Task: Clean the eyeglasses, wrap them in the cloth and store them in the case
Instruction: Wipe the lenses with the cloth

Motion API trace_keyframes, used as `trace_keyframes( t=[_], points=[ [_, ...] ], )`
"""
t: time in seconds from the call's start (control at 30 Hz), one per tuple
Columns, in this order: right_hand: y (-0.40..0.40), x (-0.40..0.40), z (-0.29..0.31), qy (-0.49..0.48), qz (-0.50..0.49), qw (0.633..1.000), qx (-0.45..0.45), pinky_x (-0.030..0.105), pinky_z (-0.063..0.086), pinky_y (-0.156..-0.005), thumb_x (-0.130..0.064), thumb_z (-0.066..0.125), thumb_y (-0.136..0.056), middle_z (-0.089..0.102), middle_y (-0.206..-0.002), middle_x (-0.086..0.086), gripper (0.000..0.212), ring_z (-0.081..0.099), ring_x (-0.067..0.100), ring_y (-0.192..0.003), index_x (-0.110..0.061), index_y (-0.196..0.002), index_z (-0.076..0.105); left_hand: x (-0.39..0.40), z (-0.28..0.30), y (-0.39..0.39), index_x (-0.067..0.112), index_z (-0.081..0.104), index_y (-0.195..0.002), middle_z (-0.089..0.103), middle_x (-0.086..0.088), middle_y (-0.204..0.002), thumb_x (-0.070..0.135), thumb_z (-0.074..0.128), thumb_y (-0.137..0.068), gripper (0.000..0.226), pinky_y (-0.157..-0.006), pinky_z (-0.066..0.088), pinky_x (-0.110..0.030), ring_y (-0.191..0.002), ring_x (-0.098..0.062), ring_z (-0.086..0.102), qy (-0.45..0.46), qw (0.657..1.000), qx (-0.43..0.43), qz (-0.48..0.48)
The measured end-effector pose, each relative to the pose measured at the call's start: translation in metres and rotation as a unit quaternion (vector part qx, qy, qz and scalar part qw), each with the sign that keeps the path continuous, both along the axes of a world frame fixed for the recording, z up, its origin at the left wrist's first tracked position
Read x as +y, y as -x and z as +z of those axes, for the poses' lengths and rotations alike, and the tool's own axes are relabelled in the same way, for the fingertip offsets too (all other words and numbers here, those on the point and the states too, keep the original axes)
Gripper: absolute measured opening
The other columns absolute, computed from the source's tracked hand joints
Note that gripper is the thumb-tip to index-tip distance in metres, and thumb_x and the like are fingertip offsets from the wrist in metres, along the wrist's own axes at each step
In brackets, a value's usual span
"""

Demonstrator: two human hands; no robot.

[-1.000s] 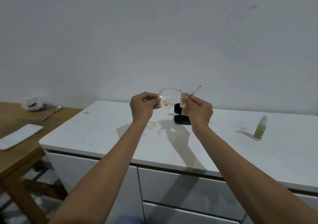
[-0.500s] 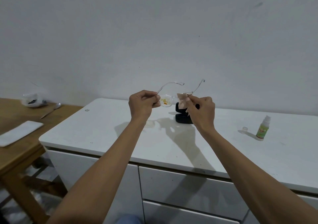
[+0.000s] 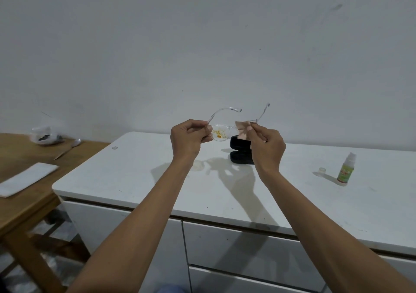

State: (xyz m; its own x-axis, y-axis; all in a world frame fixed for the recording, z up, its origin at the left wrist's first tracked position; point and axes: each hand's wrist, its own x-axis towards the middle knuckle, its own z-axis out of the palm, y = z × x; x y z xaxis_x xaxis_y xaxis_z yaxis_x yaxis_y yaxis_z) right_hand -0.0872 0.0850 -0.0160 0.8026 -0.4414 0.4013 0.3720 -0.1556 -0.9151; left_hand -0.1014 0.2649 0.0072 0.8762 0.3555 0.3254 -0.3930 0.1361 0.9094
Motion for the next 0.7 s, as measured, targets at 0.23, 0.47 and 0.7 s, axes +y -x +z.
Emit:
trace_keyframes(
  t=[0.23,0.47,0.7],
  points=[
    [-0.001,-0.002,-0.001,-0.031,0.022,0.999,-0.003,0.015,0.05,-0.082,-0.025,0.073,-0.091,0.079,-0.096,-0.005,0.019,0.072,0.007,-0.09,-0.022,-0.106,0.083,-0.002,-0.003,0.001,-0.002,0.074,-0.088,0.075,-0.021,-0.082,-0.007,0.079,-0.08,0.01,-0.067,0.062,-0.029,-0.069,-0.03,0.071,0.004,1.0,0.002,-0.005],
    [-0.004,-0.003,0.004,-0.07,0.02,0.997,-0.011,0.024,0.055,-0.082,-0.017,0.072,-0.087,0.079,-0.083,-0.006,0.012,0.072,0.009,-0.08,-0.018,-0.092,0.084,-0.005,-0.003,0.002,-0.002,0.075,-0.089,0.076,-0.018,-0.08,-0.007,0.08,-0.08,0.011,-0.067,0.062,-0.028,-0.069,-0.029,0.071,0.002,1.0,0.002,-0.017],
    [-0.005,0.001,0.011,-0.085,0.01,0.996,-0.027,0.02,0.053,-0.078,-0.02,0.078,-0.084,0.079,-0.084,-0.004,0.004,0.074,0.013,-0.084,-0.019,-0.087,0.081,-0.013,-0.008,-0.003,0.0,0.077,-0.093,0.076,-0.012,-0.079,-0.008,0.077,-0.083,0.013,-0.069,0.063,-0.03,-0.071,-0.024,0.074,-0.012,0.999,0.008,0.033]
  ],
)
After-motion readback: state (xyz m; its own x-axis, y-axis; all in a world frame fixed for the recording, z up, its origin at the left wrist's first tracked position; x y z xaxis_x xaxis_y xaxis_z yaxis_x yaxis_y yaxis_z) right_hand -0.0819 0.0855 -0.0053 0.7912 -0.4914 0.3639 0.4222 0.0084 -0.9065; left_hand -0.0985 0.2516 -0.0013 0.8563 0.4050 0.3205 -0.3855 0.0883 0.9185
